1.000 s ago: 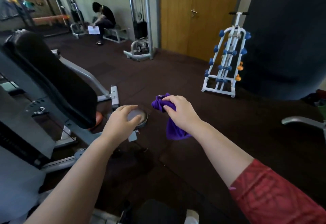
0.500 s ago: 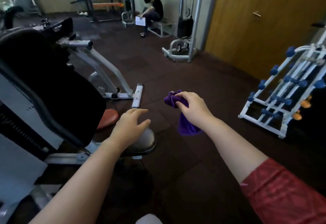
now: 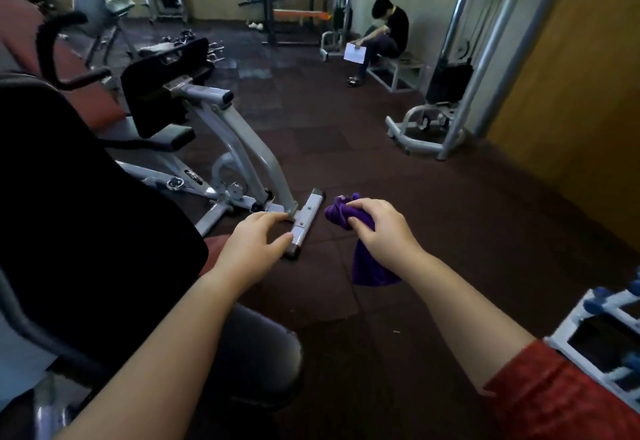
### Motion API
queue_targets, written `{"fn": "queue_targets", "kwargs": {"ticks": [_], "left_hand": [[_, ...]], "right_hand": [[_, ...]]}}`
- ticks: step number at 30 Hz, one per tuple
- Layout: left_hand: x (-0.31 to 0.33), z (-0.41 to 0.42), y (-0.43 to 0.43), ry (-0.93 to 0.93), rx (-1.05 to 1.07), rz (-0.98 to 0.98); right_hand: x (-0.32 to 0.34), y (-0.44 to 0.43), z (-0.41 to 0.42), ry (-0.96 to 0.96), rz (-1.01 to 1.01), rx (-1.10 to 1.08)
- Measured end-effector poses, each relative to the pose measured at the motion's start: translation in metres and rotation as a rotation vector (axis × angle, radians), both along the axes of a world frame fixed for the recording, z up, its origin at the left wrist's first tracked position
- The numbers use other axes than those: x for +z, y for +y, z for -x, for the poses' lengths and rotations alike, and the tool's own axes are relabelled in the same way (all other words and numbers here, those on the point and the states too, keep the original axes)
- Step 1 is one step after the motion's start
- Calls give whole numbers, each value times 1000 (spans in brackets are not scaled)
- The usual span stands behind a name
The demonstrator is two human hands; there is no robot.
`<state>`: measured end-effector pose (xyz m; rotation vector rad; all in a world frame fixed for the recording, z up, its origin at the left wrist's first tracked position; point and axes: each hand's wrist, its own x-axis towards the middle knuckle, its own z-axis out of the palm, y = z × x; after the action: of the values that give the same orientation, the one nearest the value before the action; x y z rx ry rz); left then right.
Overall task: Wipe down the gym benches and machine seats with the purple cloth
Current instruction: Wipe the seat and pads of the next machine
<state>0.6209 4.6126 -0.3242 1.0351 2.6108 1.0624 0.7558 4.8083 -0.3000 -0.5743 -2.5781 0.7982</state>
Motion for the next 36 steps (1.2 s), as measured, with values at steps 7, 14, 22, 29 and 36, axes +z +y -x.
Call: {"fn": "queue_targets", "kwargs": {"ticks": [7, 14, 22, 29, 36], "left_hand": [[-13, 58, 64, 22, 269, 32], [-13, 69, 119, 56, 653, -9], [-27, 55, 124, 45, 1028, 64], [-40, 53, 103, 29, 1280, 35], [-43, 44, 110, 6, 1568, -19]], "right_hand": [[-11, 96, 122, 25, -9, 299], [-12, 150, 225, -1, -51, 737], [-26, 132, 307, -50, -119, 1215], [-38, 75, 351, 12, -102, 1492], [-48, 44, 369, -18, -74, 1698]]}}
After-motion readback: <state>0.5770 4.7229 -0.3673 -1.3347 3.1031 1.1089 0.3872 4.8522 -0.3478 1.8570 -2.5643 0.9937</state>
